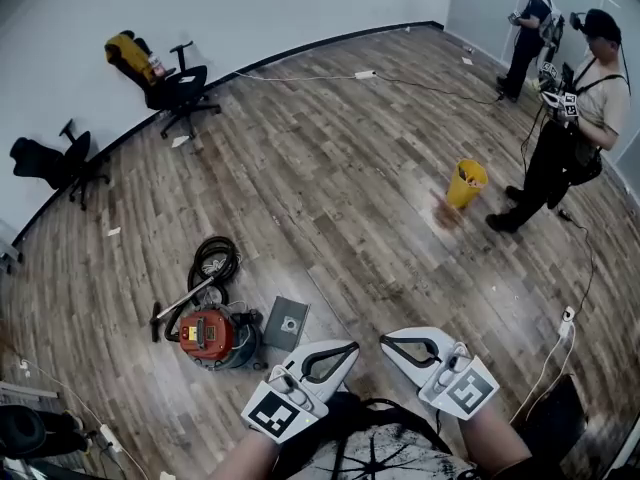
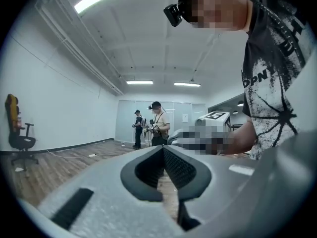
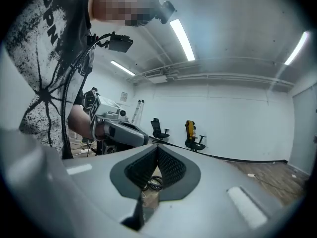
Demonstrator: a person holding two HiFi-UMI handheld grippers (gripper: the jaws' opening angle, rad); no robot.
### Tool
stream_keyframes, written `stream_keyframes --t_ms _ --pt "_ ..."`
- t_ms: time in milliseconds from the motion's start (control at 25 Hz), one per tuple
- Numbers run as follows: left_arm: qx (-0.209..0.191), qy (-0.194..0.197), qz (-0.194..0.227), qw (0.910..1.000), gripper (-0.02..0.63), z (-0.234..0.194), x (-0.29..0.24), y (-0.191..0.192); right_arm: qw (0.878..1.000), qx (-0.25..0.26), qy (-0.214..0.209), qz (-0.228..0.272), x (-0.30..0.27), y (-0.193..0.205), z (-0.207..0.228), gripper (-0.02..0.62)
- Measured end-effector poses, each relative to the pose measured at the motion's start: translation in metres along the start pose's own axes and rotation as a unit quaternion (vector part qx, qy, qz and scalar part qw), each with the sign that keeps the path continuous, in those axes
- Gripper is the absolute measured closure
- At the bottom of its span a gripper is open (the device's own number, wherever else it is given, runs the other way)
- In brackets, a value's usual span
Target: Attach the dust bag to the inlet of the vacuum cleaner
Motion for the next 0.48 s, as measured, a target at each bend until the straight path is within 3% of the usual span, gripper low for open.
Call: stream_keyframes --t_ms 360,440,480 --pt "-0.021 -0.061 0.000 0.9979 0.604 -0.081 0.046 -0.008 0.998 0.021 -0.060 0.017 -0.101 -0.010 0.023 0.589" --pt "-0.024 -0.069 -0.012 0.9972 0.604 -0.091 0.057 -0.004 0.996 0.040 -0.079 -0.009 -0.114 -0.006 0.024 0.589" --pt "-0.026 -0.072 -0.024 0.9968 0.604 -0.094 0.061 -0.001 0.992 0.061 -0.096 -0.047 -0.117 0.000 0.025 0.589"
Point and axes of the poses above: the fingertips, and each gripper's own axes: x backward along the fingers, z to its right, y out of its underside, the point moved 8 cm from there along x, backward along the fingers, and after that the axes turned 3 degrees about y, right-handed, at the moved point
